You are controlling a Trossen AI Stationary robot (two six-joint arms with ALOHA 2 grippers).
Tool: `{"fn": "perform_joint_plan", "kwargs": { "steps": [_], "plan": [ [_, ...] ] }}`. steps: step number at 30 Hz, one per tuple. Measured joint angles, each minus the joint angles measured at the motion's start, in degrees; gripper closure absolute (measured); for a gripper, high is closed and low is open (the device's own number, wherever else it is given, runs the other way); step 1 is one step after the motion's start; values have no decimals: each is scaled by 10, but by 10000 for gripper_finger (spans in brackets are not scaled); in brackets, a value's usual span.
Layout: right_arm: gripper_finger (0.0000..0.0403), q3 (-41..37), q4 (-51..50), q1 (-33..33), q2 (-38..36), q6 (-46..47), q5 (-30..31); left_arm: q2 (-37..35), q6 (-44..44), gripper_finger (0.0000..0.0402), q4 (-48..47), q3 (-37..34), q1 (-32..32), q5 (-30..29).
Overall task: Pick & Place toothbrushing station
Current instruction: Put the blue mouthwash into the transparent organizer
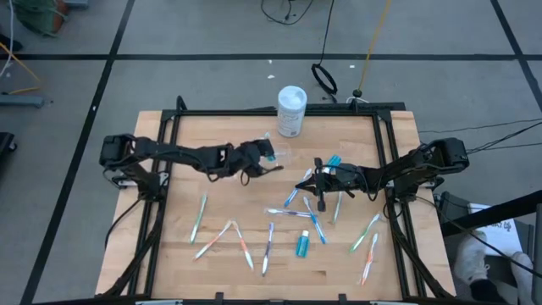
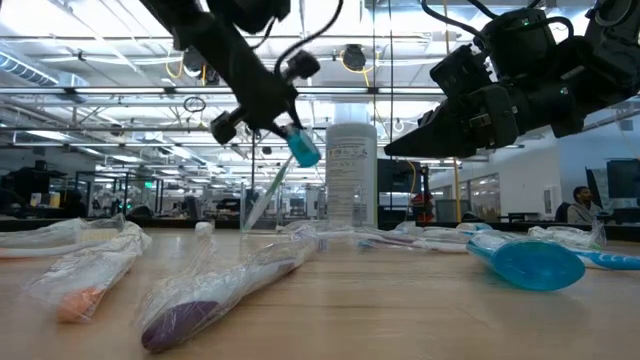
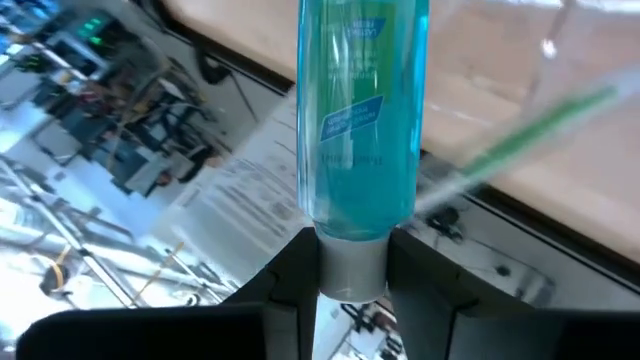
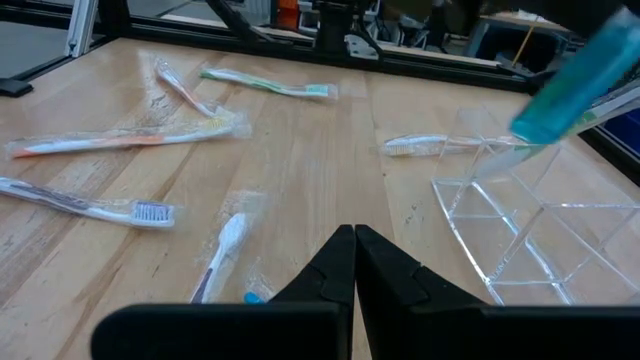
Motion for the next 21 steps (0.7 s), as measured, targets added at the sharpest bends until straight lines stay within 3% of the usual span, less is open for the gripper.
{"fn": "perform_joint_plan", "kwargs": {
  "steps": [11,16,21],
  "plan": [
    [399,0,0,0,0,0,0,46,-15,307,2,-1,32,3],
    [399,0,0,0,0,0,0,51,-33,276,2,-1,31,15],
    [399,0,0,0,0,0,0,51,-123,245,17,-1,31,17]
  ]
}}
